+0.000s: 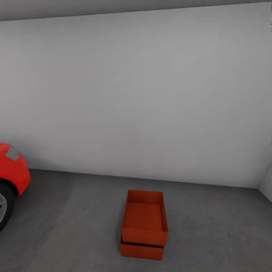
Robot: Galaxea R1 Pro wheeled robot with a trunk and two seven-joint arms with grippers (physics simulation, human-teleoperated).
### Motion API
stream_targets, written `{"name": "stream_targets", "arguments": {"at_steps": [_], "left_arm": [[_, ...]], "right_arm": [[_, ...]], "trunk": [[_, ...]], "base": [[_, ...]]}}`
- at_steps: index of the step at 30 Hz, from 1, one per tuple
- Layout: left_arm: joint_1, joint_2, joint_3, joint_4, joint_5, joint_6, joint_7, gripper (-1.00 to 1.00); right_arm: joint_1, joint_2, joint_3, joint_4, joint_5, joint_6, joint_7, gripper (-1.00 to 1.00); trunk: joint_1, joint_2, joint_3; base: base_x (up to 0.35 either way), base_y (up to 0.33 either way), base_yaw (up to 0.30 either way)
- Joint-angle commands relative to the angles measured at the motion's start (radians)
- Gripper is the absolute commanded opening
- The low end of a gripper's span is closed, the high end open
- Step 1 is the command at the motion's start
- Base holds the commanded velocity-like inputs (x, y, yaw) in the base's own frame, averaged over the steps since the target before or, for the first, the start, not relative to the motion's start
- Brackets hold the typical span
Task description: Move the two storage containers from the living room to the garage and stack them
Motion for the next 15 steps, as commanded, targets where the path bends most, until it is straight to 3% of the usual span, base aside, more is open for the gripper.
{"name": "stream_targets", "arguments": {"at_steps": [1,15], "left_arm": [[-0.001,0.000,-0.009,0.000,0.008,-0.002,0.002,1.00],[-0.001,0.000,-0.007,0.000,0.009,-0.002,0.002,1.00]], "right_arm": [[-0.001,0.000,0.009,0.003,-0.012,-0.006,0.005,1.00],[-0.001,-0.002,0.007,0.003,-0.016,-0.004,0.012,1.00]], "trunk": [[0.000,-0.001,0.000],[0.000,-0.001,0.022]], "base": [[0.000,0.000,-0.065],[0.000,0.000,-0.052]]}}
